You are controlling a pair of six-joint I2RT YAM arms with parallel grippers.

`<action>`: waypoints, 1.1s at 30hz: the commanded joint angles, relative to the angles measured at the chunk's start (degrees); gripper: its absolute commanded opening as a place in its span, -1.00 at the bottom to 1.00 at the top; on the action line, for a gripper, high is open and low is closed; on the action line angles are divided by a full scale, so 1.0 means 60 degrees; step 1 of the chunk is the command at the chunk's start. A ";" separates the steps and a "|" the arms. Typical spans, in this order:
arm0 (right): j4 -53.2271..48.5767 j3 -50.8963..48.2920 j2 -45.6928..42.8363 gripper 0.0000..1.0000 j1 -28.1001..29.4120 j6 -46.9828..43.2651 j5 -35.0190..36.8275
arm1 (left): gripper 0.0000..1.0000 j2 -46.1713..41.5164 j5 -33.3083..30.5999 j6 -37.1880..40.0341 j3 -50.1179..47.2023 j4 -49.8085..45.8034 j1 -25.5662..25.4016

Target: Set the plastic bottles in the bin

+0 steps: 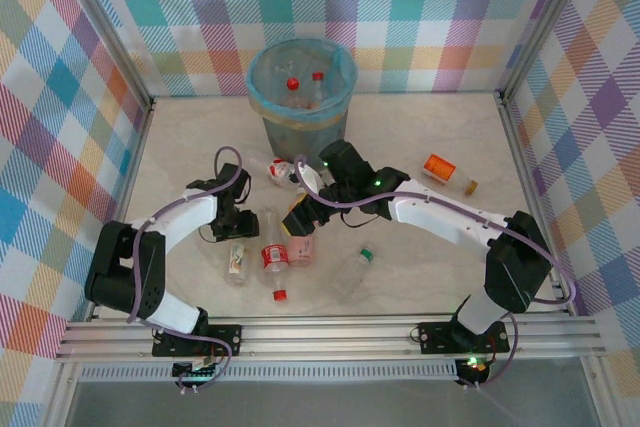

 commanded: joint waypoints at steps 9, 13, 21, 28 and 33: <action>-0.0031 0.0447 -0.0161 0.49 0.0049 -0.0164 0.0475 | -0.26 -0.0388 -0.0452 0.0013 0.0385 -0.0168 0.0364; -0.0323 0.1174 0.0030 0.51 0.0049 -0.0337 0.0516 | -0.35 -0.1294 -0.1018 0.0027 0.1053 -0.0827 0.0504; -0.0425 0.3131 0.0149 0.53 -0.0216 -0.0459 0.1102 | -0.37 -0.2453 -0.2048 0.0674 0.4702 -0.1937 0.0504; -0.0082 0.4549 0.0188 0.53 -0.0908 -0.0134 0.2791 | -0.39 -0.1395 -0.1476 0.1341 0.8209 -0.1415 0.0350; 0.0285 0.5016 0.0174 0.50 -0.1932 0.1016 0.3138 | -0.41 0.0147 -0.1186 0.1783 1.0820 -0.0914 0.0028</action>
